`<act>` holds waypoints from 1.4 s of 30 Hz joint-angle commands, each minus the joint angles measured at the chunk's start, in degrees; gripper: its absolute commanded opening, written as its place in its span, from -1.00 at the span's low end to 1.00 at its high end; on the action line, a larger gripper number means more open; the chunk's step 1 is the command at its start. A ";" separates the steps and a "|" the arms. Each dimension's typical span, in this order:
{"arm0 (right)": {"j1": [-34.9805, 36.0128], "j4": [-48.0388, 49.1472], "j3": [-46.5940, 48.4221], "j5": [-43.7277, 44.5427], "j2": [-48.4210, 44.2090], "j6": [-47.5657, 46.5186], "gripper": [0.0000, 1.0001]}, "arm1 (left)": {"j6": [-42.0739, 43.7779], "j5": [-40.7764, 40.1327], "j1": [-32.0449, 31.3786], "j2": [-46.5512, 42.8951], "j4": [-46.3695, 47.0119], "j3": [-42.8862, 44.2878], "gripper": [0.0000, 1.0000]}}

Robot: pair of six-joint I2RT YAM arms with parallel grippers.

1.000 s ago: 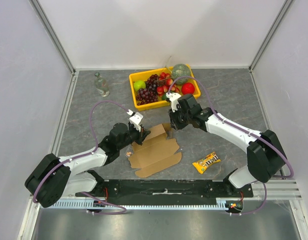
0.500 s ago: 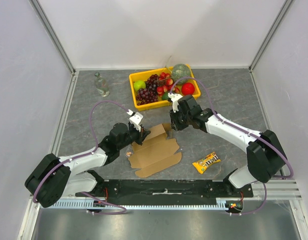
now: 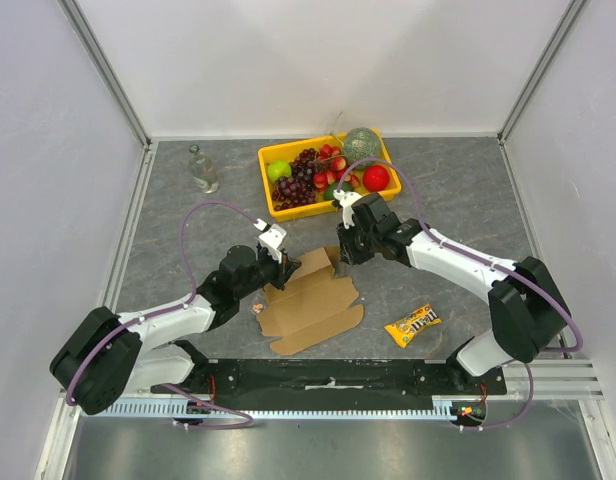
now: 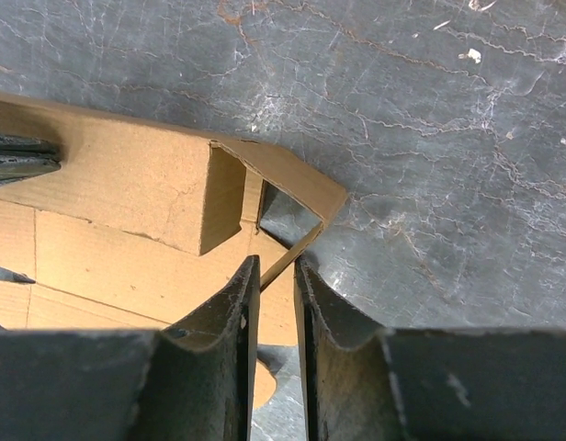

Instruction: Fold the paper box

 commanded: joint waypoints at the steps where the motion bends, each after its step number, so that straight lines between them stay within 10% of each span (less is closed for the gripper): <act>1: 0.47 1.88 -0.08 -0.84 0.63 1.11 -0.49 | -0.07 0.49 -0.26 1.07 -2.45 0.69 -0.96; 12: 0.65 2.94 -0.08 -3.30 -0.51 2.34 -0.95 | -0.07 0.76 -0.26 1.33 -2.54 0.87 -0.96; 42: 0.83 -4.44 7.48 -0.58 0.45 -4.60 -1.00 | -0.78 -1.44 -0.35 -3.14 -0.35 -1.68 -0.83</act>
